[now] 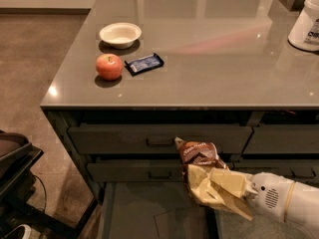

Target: Place brown chip bag into bottom drawer

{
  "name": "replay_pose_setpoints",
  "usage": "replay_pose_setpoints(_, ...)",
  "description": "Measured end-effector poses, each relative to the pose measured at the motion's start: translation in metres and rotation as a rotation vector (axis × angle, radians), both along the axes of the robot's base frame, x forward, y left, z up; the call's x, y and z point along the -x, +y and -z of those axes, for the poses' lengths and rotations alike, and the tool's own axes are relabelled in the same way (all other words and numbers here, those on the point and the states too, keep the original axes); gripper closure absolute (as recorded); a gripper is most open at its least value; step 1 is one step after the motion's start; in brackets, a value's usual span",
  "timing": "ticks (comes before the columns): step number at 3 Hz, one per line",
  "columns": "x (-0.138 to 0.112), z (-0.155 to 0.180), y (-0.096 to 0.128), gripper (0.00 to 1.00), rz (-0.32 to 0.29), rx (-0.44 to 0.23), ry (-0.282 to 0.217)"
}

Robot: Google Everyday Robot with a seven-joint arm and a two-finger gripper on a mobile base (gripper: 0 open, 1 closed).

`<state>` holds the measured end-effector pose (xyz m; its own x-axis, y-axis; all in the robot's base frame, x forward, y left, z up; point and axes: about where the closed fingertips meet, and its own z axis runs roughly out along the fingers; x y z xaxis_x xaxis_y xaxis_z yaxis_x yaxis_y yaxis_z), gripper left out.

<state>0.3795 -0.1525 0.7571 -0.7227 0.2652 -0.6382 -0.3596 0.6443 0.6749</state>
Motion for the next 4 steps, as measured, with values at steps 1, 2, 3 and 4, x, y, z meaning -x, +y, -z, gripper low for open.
replay_pose_setpoints(1, 0.01, 0.04, -0.001, 1.0, 0.032, -0.081, 0.035)
replay_pose_setpoints(2, 0.03, 0.132, 0.006, 1.0, 0.108, -0.184, 0.114)
replay_pose_setpoints(3, 0.037, 0.218, 0.006, 1.0, 0.192, -0.257, 0.205)
replay_pose_setpoints(4, 0.042, 0.238, 0.021, 1.0, 0.189, -0.334, 0.238)
